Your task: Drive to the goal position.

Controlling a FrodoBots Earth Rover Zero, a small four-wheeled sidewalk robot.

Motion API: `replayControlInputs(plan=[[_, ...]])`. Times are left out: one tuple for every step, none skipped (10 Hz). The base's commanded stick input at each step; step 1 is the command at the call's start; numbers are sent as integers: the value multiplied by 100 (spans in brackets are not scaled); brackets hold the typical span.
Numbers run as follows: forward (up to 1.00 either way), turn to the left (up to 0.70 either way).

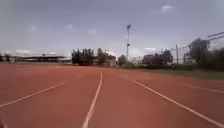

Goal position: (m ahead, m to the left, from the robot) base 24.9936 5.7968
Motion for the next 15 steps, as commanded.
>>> replayControlInputs(plan=[[45,0],[45,0],[45,0],[45,0],[45,0],[45,0],[45,0],[45,0],[45,0],[45,0],[45,0],[45,0],[45,0],[45,0],[45,0]])
